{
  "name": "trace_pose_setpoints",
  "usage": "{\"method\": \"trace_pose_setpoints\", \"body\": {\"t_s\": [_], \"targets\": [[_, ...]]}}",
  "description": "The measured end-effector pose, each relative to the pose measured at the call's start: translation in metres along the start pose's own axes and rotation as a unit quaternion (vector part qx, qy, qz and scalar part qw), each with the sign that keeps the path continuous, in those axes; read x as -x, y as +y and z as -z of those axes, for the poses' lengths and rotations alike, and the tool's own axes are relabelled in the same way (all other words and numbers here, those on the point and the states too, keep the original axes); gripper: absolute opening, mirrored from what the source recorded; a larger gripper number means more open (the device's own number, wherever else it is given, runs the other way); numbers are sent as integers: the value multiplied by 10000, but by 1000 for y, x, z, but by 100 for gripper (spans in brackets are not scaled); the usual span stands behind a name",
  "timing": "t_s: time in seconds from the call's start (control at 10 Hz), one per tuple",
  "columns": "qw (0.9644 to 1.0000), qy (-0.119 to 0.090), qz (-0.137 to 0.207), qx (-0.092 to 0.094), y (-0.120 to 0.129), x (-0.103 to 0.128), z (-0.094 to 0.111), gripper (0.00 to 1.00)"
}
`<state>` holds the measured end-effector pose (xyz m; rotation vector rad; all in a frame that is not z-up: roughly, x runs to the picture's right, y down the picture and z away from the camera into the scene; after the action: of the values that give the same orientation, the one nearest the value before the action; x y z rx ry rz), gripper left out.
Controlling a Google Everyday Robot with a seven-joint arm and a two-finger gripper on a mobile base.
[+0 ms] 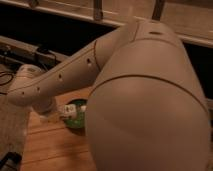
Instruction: Place the bottle in the ceramic bowl
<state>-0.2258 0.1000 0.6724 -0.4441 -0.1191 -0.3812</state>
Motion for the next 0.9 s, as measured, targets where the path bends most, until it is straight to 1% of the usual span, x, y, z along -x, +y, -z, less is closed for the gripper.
{"method": "trace_pose_setpoints", "body": {"t_s": [0.2, 0.3, 0.4, 0.6, 0.7, 0.8, 0.9], "targets": [[10000, 18, 2, -46, -15, -43, -27, 0], [9999, -28, 10, -95, -21, -61, -44, 0], [9997, -163, 59, -195, -24, -74, -66, 0], [9988, -381, 158, -255, -29, -84, -89, 0], [9985, -444, 200, -269, -30, -85, -95, 3], [9984, -448, 198, -273, -30, -85, -95, 11], [9984, -450, 209, -270, -30, -83, -95, 22]]}}
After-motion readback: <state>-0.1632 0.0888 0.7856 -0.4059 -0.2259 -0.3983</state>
